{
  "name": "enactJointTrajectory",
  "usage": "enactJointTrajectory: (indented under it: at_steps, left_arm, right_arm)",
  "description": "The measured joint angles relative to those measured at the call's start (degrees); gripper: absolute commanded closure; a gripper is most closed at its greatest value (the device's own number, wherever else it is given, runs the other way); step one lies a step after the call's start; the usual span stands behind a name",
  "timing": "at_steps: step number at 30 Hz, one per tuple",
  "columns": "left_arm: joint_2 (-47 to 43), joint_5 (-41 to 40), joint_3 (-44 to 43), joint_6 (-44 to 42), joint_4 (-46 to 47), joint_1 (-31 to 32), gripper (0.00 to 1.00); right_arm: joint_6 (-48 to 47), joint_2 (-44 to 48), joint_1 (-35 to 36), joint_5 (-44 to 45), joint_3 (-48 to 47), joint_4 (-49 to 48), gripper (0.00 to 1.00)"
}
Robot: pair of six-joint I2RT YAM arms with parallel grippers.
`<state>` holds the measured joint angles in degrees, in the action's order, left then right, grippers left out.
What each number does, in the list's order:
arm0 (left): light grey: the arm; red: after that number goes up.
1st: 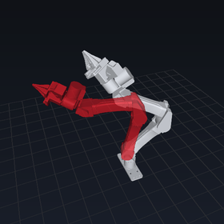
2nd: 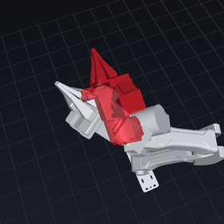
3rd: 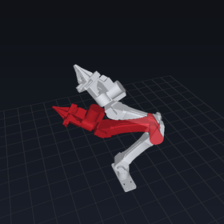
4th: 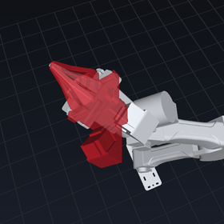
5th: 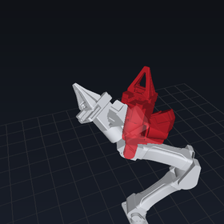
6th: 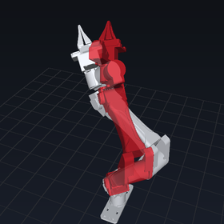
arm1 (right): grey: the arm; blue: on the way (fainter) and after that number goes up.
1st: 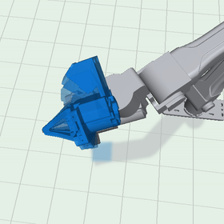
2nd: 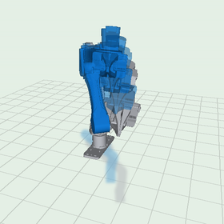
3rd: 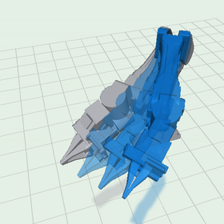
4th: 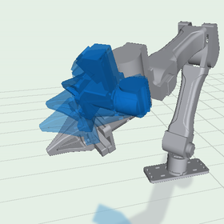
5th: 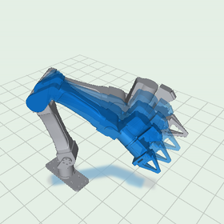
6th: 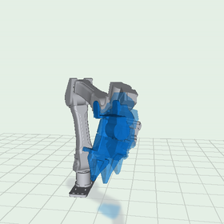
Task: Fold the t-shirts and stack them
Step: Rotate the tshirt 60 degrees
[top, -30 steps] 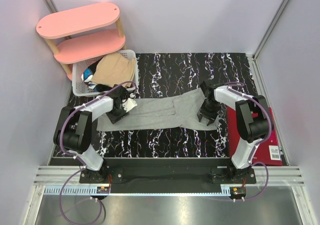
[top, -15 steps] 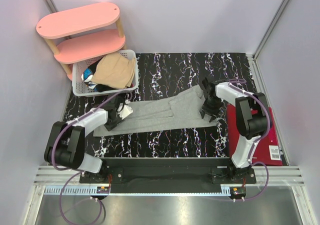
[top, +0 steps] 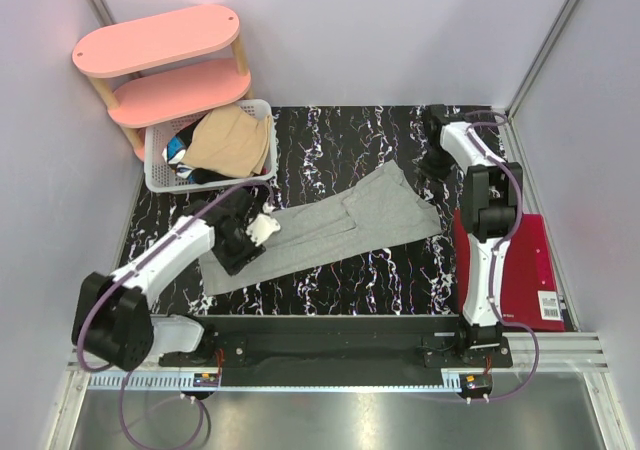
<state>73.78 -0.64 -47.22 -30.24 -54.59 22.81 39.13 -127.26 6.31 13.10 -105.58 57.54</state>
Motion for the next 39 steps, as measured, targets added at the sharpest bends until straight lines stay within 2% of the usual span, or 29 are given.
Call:
enactJointTrajectory:
  at_steps: [2,5,8,12,18,23,33,39]
  left_arm:
    - [-2.29,3.91,-4.87,0.61,-3.02,0.0,0.47]
    - [-5.77,7.78,-10.91,1.31,-5.62,0.02,0.47]
    - [-9.6,7.96,-13.09,1.86,-5.7,-0.04,0.47]
    - [-12.04,4.85,-12.24,2.99,-4.22,-1.27,0.47]
    - [-12.09,0.37,-10.93,5.14,0.33,-7.67,0.48]
    - [-9.97,-0.7,-10.91,5.29,3.06,-15.17,0.49]
    - [-8.83,-4.31,-10.95,6.1,7.58,-19.37,0.48]
    - [-8.85,-5.22,-11.96,6.34,8.74,-19.87,0.48]
  right_arm:
    - [-0.33,-3.08,-0.48,0.37,-6.08,1.99,0.55]
    - [-0.74,-3.74,-0.59,0.35,-9.86,3.96,0.52]
    - [-1.64,-2.4,1.22,1.07,-12.31,5.97,0.49]
    - [-2.43,2.36,7.26,1.33,-12.9,7.37,0.49]
    - [-2.62,10.54,15.43,-0.74,-5.11,5.81,0.51]
    - [-2.25,8.68,15.69,-2.14,1.38,4.98,0.52]
    - [-1.75,5.4,15.43,-2.27,5.14,1.84,0.52]
    - [-1.77,-0.44,15.19,-2.82,3.91,0.87,0.53]
